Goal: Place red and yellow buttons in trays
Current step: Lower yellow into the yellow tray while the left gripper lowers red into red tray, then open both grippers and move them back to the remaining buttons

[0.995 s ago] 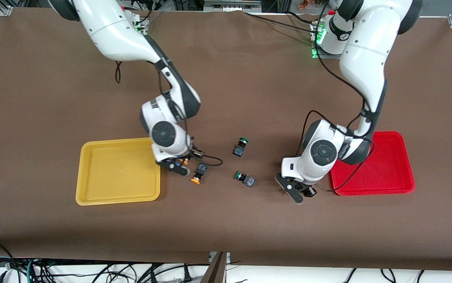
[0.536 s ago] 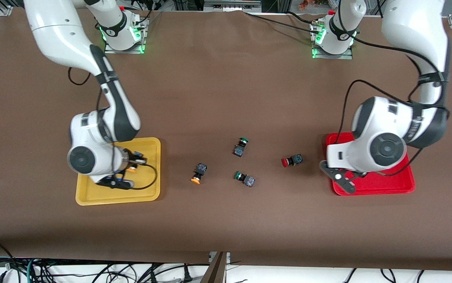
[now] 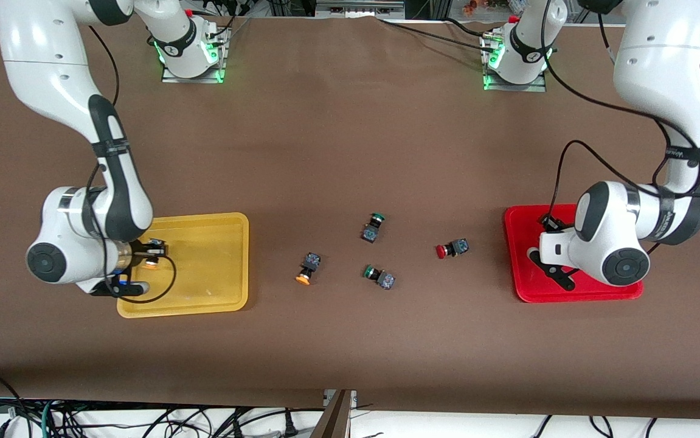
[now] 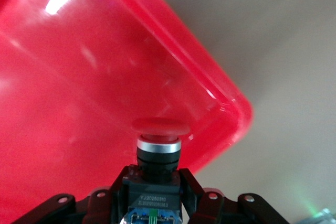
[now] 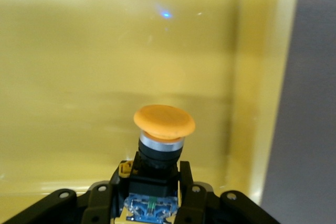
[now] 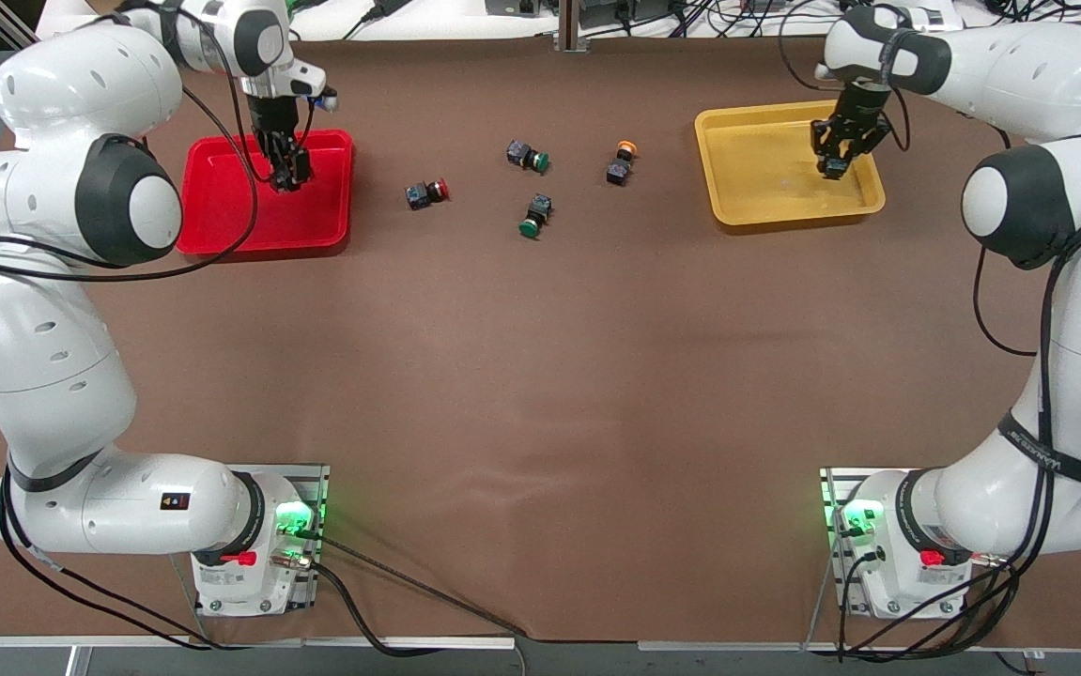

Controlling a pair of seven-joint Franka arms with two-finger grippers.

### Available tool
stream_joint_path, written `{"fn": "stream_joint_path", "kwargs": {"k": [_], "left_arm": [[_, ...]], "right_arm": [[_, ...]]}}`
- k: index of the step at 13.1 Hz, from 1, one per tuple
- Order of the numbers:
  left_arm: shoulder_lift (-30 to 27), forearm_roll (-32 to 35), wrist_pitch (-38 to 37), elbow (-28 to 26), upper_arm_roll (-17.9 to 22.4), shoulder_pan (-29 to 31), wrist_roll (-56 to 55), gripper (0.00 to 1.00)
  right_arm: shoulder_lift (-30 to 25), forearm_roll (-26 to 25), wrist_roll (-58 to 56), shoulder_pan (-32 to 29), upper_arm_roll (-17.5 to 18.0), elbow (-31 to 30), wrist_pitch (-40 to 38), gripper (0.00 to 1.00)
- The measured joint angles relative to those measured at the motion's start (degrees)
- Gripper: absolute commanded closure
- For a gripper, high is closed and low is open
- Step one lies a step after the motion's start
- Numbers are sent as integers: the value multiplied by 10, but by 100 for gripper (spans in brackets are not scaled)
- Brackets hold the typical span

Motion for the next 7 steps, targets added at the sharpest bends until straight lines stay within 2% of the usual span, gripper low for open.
{"fn": "stream_joint_path", "kwargs": {"k": [1, 2, 3, 4, 5, 7], "left_arm": [[15, 0, 22, 0, 0, 9, 10, 86], [27, 0, 37, 0, -1, 18, 19, 83], [34, 0, 44, 0, -1, 25, 24, 75], [37, 0, 46, 0, -2, 29, 28, 44], [37, 0, 46, 0, -3, 29, 29, 0], [37, 0, 46, 2, -7, 29, 29, 0]], "right_arm": [[6, 0, -11, -8, 0, 0, 3, 98], [12, 0, -15, -12, 0, -1, 7, 58], [17, 0, -16, -13, 0, -1, 11, 1], [20, 0, -16, -13, 1, -1, 14, 0], [20, 0, -16, -12, 2, 0, 14, 0], [17, 1, -16, -8, 9, 7, 14, 0]]}}
